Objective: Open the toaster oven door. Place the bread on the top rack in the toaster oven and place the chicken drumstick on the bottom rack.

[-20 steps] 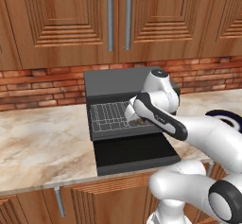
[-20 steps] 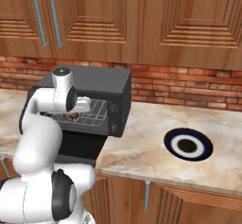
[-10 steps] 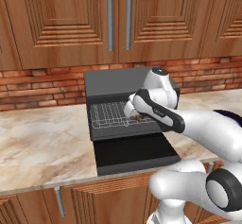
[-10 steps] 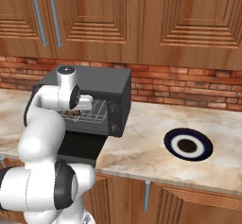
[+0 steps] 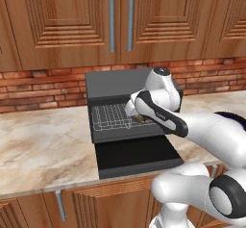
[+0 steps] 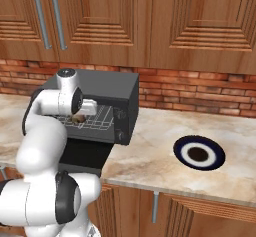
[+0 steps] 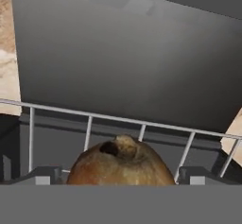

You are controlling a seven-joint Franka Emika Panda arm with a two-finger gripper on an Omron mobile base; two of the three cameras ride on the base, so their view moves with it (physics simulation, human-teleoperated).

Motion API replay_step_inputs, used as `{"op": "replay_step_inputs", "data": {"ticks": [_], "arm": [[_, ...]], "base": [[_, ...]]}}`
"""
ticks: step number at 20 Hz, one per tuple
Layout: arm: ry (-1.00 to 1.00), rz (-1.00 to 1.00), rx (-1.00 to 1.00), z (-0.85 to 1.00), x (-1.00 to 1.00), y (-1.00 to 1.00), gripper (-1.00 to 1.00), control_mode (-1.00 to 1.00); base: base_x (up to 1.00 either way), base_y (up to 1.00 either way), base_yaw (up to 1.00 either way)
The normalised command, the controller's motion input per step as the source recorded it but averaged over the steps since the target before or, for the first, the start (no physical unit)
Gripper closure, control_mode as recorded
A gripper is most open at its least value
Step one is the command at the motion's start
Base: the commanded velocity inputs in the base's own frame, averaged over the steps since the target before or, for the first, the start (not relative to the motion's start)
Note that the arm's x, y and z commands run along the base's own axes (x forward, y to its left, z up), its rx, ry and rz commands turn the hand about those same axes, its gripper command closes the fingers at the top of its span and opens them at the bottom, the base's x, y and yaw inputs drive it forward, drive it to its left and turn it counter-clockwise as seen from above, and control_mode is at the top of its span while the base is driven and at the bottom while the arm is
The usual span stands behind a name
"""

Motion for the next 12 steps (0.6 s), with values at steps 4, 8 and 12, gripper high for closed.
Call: {"op": "replay_step_inputs", "data": {"ticks": [4, 8, 12], "arm": [[0.0, -0.05, 0.0, 0.11, -0.17, -0.01, -1.0, -1.0], [0.07, -0.05, 0.0, 0.01, -0.94, -0.05, -1.0, -1.0], [0.08, 0.0, 0.0, -0.04, -0.88, -0.07, -1.0, -1.0]], "base": [[0.0, 0.0, 0.0], [0.0, 0.0, 0.0], [0.0, 0.0, 0.0]]}}
